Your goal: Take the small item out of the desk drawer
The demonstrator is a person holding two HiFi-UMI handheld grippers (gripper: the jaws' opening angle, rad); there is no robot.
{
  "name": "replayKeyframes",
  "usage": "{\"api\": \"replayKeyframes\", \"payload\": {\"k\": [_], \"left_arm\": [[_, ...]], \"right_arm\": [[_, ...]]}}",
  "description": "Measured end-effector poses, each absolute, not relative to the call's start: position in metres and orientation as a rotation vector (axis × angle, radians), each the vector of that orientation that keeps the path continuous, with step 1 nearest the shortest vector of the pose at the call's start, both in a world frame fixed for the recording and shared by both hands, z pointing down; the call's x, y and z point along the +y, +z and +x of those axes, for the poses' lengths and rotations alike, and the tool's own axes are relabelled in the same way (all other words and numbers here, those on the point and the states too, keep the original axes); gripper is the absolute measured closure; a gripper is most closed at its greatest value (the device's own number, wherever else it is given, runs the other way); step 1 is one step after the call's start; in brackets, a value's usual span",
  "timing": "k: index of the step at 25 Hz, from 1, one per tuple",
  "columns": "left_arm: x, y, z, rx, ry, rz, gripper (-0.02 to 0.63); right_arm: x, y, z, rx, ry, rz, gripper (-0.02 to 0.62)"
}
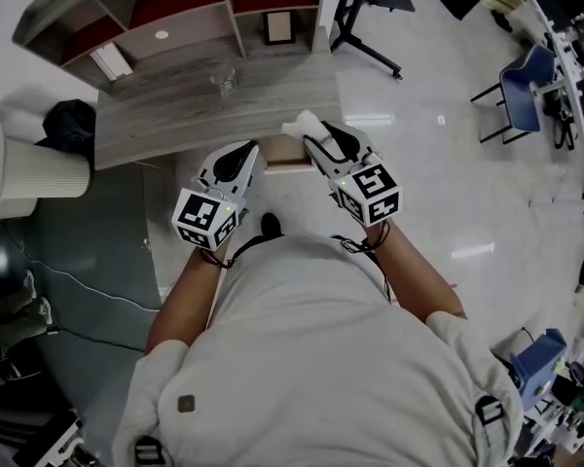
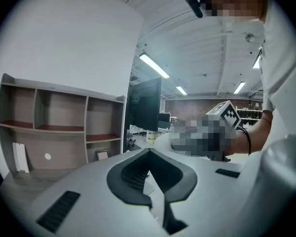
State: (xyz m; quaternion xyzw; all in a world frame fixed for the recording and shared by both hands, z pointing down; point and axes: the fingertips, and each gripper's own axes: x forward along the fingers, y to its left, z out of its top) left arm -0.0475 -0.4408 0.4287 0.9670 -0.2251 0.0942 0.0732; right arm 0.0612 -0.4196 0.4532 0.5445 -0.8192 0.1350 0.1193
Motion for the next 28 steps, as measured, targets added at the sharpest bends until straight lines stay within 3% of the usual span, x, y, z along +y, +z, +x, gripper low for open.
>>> {"api": "replayKeyframes", "payload": {"k": [28], "left_arm": [[-0.249,0.415,0.020,-1.000,0.215,2.819,0.591]], "right_arm": [[-0.249,0.447,0.135,-2.590,0.284,1.285,0.428]]}}
